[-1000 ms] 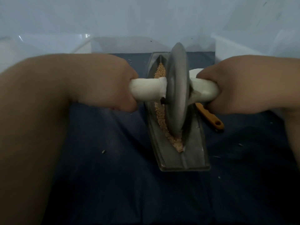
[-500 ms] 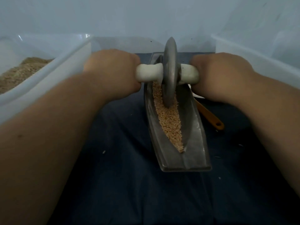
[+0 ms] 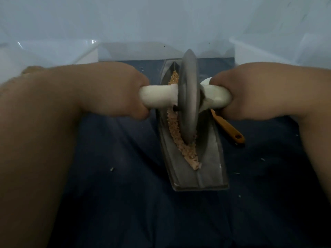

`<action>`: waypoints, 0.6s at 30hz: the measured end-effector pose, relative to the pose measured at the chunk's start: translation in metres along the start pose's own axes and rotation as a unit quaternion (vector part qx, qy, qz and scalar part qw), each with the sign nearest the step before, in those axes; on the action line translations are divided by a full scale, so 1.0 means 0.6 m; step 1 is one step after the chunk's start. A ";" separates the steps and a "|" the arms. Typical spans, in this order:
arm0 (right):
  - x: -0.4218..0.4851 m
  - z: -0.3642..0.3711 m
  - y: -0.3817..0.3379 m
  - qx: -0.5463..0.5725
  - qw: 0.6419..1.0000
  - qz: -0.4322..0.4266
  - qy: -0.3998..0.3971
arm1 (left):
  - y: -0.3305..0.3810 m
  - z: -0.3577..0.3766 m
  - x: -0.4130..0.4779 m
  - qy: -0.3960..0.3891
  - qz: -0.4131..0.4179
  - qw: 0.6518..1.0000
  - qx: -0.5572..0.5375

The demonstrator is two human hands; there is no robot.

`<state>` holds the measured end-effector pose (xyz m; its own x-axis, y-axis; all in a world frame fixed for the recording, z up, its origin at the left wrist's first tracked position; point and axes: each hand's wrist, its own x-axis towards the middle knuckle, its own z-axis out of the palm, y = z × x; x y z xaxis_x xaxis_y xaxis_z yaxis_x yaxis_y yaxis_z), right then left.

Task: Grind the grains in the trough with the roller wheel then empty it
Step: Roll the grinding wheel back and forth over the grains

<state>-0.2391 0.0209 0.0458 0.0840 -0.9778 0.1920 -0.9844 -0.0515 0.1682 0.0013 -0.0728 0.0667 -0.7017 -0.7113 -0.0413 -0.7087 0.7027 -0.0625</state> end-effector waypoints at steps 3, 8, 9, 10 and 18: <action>0.022 0.028 0.005 0.010 0.997 0.060 0.051 | 0.000 0.033 0.039 0.184 -0.033 0.981 0.058; 0.061 0.055 -0.009 -0.054 0.973 0.137 0.179 | 0.007 0.055 0.082 0.302 -0.100 0.942 0.111; 0.060 0.054 -0.009 -0.055 0.974 0.137 0.174 | 0.006 0.056 0.082 0.297 -0.104 0.944 0.103; 0.057 0.052 -0.008 -0.052 0.976 0.129 0.170 | 0.002 0.058 0.080 0.286 -0.102 0.948 0.091; -0.037 -0.054 -0.019 0.117 0.991 0.006 -0.062 | -0.004 0.002 -0.012 -0.025 -0.015 0.999 0.014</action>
<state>-0.2245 0.0496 0.0708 0.0675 -0.9953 0.0691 -0.9953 -0.0720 -0.0648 0.0084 -0.0693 0.0658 -0.6745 -0.7329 -0.0886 -0.7272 0.6803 -0.0914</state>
